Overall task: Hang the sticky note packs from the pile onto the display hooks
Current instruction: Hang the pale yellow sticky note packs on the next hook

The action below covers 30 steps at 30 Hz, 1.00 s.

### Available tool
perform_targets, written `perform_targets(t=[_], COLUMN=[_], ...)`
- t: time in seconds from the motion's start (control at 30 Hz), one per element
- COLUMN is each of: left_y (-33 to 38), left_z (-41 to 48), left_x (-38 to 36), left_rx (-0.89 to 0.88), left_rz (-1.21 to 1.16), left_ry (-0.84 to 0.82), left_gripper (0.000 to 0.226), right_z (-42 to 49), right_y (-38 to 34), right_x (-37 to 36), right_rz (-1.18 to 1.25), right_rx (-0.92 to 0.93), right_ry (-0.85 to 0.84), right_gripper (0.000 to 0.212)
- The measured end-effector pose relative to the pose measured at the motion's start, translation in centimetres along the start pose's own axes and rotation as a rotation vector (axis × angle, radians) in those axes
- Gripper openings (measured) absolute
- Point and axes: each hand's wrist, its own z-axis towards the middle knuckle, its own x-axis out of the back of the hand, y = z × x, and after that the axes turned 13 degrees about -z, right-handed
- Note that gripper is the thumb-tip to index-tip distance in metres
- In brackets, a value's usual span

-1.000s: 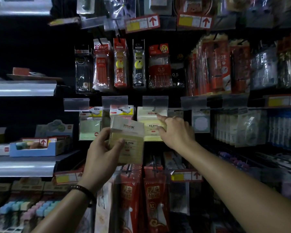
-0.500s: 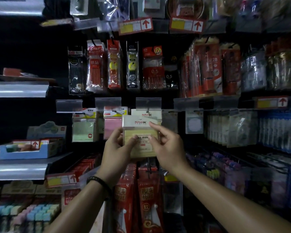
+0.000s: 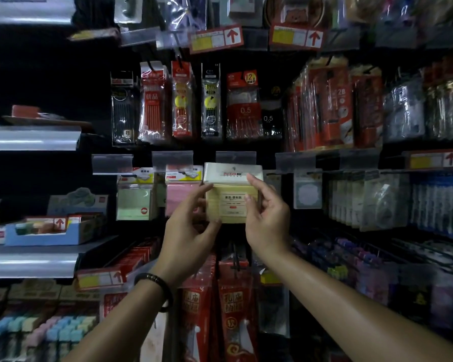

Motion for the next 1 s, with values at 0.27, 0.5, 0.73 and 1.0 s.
perform_targets(t=[0.27, 0.5, 0.73, 1.0], left_y=[-2.1, -2.9, -2.5, -0.1], left_z=[2.7, 3.9, 2.7, -1.2], left_x=[0.7, 0.3, 0.4, 0.4], left_rx=[0.033, 0.094, 0.068, 0.027], left_rz=[0.133, 0.329, 0.640, 0.720], left_ry=[-0.133, -0.232, -0.181, -0.164], left_gripper=[0.083, 0.081, 0.073, 0.037], right_z=[1.5, 3.4, 4.6, 4.7], right_y=[1.2, 1.9, -0.3, -1.7], right_x=[-0.9, -0.2, 1.1, 1.9], right_rz=[-0.121, -0.494, -0.901, -0.984], right_rx=[-0.057, -0.003, -0.014, -0.005], right_ry=[-0.024, -0.153, -0.432, -0.467], right_gripper=[0.049, 0.045, 0.065, 0.069])
